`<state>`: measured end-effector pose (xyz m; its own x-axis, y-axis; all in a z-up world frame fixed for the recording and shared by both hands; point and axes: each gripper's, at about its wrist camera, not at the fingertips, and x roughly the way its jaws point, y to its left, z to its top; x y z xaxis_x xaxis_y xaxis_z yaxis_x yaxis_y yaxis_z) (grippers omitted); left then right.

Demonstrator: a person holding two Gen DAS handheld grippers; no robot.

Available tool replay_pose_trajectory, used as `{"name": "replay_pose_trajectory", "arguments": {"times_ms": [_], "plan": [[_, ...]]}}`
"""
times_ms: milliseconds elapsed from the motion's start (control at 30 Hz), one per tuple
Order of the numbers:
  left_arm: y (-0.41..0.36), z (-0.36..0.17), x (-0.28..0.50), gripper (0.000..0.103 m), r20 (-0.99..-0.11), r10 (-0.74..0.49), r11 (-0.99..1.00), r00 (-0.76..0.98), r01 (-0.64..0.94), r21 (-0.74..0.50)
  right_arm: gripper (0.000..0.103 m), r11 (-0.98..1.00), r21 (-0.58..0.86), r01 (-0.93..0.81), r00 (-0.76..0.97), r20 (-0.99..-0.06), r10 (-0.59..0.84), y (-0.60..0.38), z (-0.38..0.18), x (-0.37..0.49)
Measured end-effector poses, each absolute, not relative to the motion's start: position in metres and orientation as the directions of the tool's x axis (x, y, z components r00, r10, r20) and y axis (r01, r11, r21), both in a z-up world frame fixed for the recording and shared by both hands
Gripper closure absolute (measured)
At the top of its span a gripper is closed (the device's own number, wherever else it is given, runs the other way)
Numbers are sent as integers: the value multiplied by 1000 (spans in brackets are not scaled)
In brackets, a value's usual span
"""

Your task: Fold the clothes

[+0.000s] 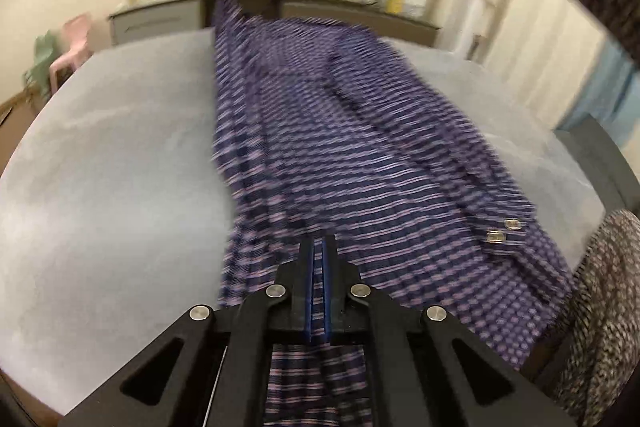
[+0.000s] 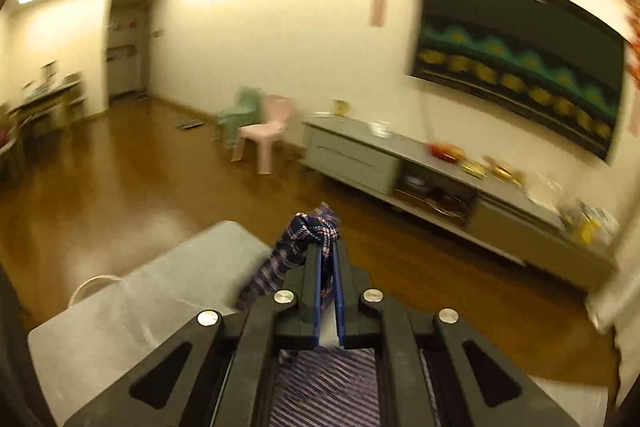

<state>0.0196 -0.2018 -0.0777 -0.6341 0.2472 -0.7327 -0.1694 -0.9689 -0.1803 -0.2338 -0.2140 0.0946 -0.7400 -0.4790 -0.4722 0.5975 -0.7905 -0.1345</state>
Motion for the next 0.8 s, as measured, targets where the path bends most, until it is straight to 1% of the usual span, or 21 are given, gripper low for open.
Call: {"name": "replay_pose_trajectory", "arguments": {"times_ms": [67,200,233,267,300,333,367,400,433,500,600,633,733,800], "plan": [[-196,-75,18,100,-721,302,-953,-623,-206,-222,96,-862,-106,495,-778,-496,-386,-160,70,-251],[-188,-64,18,97,-706,344,-939,-619,-241,-246,95,-953,-51,299,-786,-580,-215,-66,9,-280],[-187,-62,18,96,-706,342,-939,-621,-241,-244,95,-956,-33,290,-760,-615,-210,-52,-9,-286],[-187,-60,20,92,-708,335,-942,-622,-236,-239,95,-956,-11,294,-727,-652,-216,-40,-26,-292],[-187,-58,20,84,-712,324,-946,-623,-225,-233,84,-955,12,297,-691,-687,-223,-28,-43,-297],[-188,-56,18,80,-715,307,-952,-628,-209,-225,73,-944,35,327,-616,-750,-241,-21,-69,-303],[-192,-54,17,78,-716,287,-958,-636,-183,-221,52,-938,35,344,-556,-798,-233,-16,-89,-304],[-198,-52,16,76,-715,272,-962,-644,-156,-226,49,-935,28,354,-504,-836,-216,-12,-107,-304],[-206,-51,16,75,-714,267,-961,-647,-127,-244,49,-933,20,359,-469,-860,-199,-9,-120,-301],[-224,-50,17,74,-715,261,-955,-648,-67,-288,49,-934,46,353,-445,-870,-211,2,-131,-291],[-248,-51,21,74,-726,241,-943,-644,21,-332,49,-943,156,295,-468,-837,-285,26,-120,-264],[-255,-52,23,74,-732,234,-937,-640,52,-345,49,-937,211,277,-465,-824,-323,32,-114,-253],[-271,-57,27,74,-744,234,-914,-626,120,-389,49,-850,440,288,-396,-754,-524,39,-108,-196],[-272,-60,28,74,-753,241,-904,-613,140,-403,49,-799,491,348,-348,-723,-596,26,-110,-156]]}}
